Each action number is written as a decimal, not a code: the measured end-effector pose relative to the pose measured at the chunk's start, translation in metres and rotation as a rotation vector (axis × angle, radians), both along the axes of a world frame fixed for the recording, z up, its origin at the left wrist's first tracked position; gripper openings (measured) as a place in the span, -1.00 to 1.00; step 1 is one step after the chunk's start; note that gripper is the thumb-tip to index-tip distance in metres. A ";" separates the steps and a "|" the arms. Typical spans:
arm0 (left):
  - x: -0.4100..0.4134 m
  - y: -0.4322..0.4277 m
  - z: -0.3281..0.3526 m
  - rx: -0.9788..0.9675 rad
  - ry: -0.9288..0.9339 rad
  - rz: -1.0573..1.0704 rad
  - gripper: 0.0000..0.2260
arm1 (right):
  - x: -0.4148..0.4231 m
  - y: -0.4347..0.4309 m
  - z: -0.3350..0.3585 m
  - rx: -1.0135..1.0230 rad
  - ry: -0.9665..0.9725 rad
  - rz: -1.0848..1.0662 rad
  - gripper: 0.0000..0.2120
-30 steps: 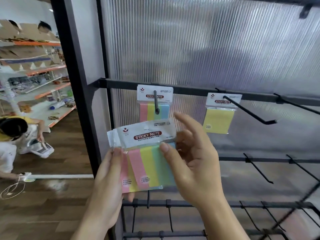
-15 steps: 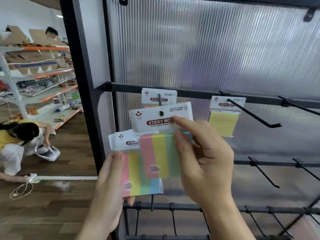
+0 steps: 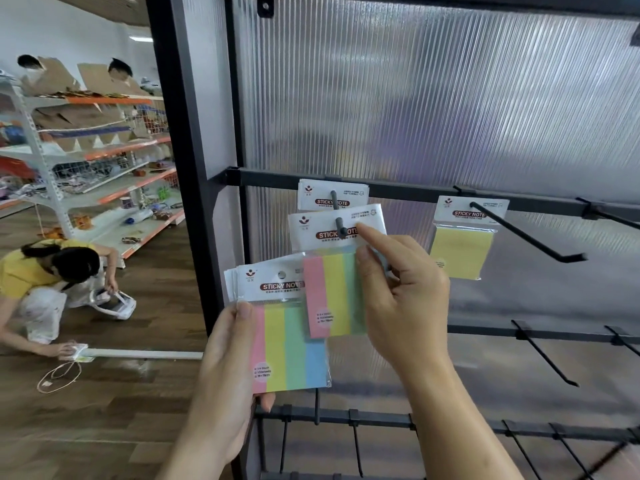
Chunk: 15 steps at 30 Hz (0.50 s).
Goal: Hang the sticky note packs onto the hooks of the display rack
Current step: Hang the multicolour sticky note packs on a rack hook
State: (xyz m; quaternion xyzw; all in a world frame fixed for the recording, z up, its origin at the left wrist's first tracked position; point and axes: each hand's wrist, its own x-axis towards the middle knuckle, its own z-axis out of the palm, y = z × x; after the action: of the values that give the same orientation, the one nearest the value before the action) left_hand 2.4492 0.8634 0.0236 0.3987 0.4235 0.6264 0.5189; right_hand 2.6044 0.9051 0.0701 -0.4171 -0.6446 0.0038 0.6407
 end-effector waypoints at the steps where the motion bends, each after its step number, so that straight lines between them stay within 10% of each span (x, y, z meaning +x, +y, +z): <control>1: -0.001 0.001 0.000 0.002 0.002 0.005 -0.62 | 0.000 0.006 0.000 -0.021 0.009 0.005 -0.76; 15: -0.016 0.012 -0.005 0.006 0.046 0.073 -0.58 | -0.003 0.056 0.008 -0.213 0.215 0.027 -0.81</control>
State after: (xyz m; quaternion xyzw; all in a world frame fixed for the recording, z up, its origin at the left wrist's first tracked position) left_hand 2.4328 0.8753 0.0188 0.3985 0.4478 0.6369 0.4847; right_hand 2.6011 0.9608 0.0777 -0.4711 -0.5739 0.1252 0.6581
